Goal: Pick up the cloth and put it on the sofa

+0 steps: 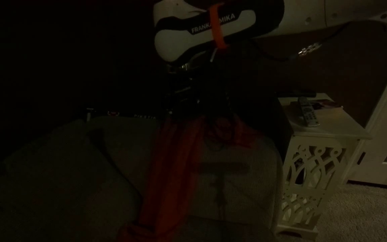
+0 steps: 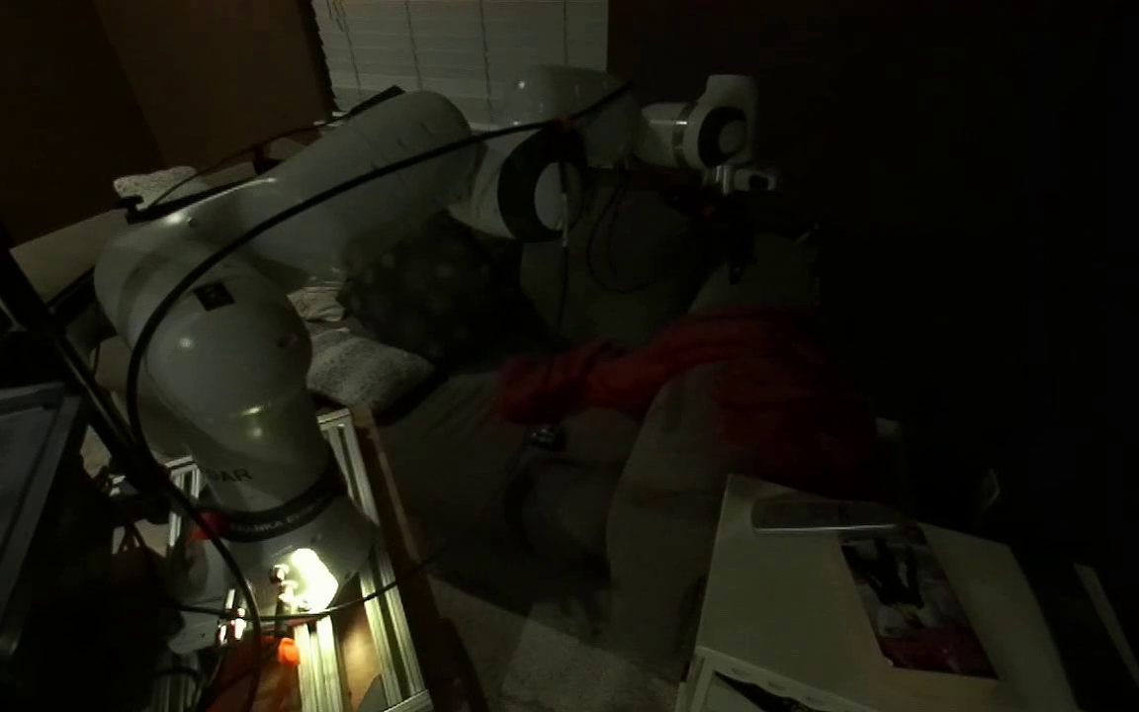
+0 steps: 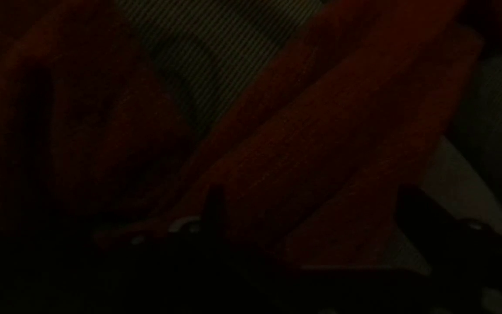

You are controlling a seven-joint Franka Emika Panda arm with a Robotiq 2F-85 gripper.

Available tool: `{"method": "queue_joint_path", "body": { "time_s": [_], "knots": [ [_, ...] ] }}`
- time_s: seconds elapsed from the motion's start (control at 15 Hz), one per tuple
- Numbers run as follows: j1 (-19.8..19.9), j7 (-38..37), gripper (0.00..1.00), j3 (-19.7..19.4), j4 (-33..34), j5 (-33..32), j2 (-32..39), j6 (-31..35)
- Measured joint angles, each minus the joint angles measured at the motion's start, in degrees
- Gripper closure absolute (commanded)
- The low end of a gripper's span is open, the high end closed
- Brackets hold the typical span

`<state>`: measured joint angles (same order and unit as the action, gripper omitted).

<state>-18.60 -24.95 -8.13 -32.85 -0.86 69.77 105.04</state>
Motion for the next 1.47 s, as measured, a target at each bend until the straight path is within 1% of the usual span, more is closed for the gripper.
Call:
{"method": "queue_joint_path", "body": {
  "time_s": [0.33, 0.47, 0.67, 0.73, 0.8, 1.0, 1.33, 1.47],
  "knots": [
    [1.7, -12.9, 0.0, -4.4, 0.1, 0.0, 4.8, 6.2],
    [2.7, -18.2, 0.0, -5.5, 0.2, 0.0, 6.4, 8.1],
    [3.3, -27.1, 0.0, -6.1, 0.4, 0.4, 8.0, 8.9],
    [3.2, -30.1, 0.23, -6.0, 0.4, 0.6, 8.5, 9.0],
    [3.2, -32.5, 0.26, -5.7, 0.5, 0.9, 8.9, 9.3],
    [2.7, -36.5, 0.48, -4.6, 0.8, 1.1, 10.3, 9.8],
    [2.0, -37.9, 0.84, -3.6, 1.1, 1.1, 11.8, 10.0],
    [2.0, -37.9, 0.97, -3.5, 1.4, 1.1, 12.2, 10.1]
  ]
}}
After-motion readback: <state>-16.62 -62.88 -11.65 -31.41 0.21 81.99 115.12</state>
